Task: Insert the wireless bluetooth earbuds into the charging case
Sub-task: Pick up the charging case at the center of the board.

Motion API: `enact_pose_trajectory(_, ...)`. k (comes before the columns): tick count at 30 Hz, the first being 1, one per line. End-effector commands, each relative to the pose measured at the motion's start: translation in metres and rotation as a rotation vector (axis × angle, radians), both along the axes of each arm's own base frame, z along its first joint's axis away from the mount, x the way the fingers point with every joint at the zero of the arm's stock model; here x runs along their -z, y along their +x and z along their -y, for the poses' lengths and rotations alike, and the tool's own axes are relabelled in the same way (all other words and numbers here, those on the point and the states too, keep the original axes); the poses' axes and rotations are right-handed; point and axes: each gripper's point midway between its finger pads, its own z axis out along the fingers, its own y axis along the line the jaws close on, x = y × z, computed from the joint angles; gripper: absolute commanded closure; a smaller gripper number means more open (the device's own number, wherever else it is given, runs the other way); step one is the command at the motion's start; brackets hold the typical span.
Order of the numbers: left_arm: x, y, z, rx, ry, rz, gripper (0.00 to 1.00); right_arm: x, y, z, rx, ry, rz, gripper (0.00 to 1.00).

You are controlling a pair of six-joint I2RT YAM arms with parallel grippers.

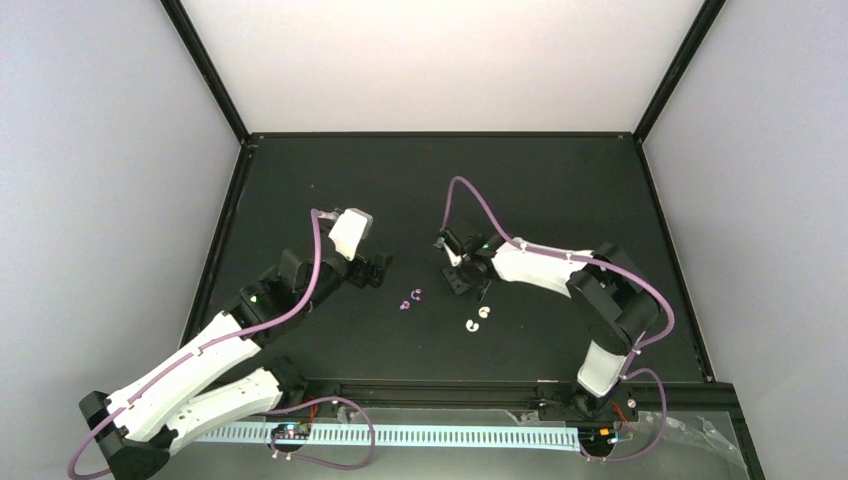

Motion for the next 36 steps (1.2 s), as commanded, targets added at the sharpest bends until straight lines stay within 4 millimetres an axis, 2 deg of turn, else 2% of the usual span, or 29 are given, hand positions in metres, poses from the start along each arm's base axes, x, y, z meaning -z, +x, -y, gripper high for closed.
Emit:
enact_pose_trajectory(1,-0.004,0.0,0.0,0.008,0.009,0.01,0.01,-0.005,-0.018,-0.03,-0.094,0.011,-0.025,0.33)
enact_pose_trajectory(9,-0.003,0.0,0.0,0.011,0.009,0.007,0.01,0.002,-0.003,-0.02,-0.065,-0.081,0.027,0.33)
enact_pose_trajectory(15,-0.004,0.0,-0.001,0.006,0.011,0.009,0.01,0.004,0.007,-0.027,-0.02,-0.073,0.033,0.34)
enact_pose_trajectory(21,-0.004,0.0,0.0,0.01,0.009,0.009,0.01,0.009,0.009,-0.031,0.111,-0.018,0.004,0.34)
enact_pose_trajectory(23,-0.003,-0.001,0.0,0.012,0.009,0.006,0.01,0.013,0.01,-0.026,0.165,-0.029,0.006,0.34)
enact_pose_trajectory(29,-0.004,-0.001,0.001,0.018,0.004,0.005,0.01,0.021,0.008,-0.005,0.219,-0.088,0.035,0.46)
enact_pose_trajectory(36,-0.004,-0.002,0.001,0.02,0.002,0.005,0.01,0.018,0.008,0.015,0.205,-0.174,0.081,0.47)
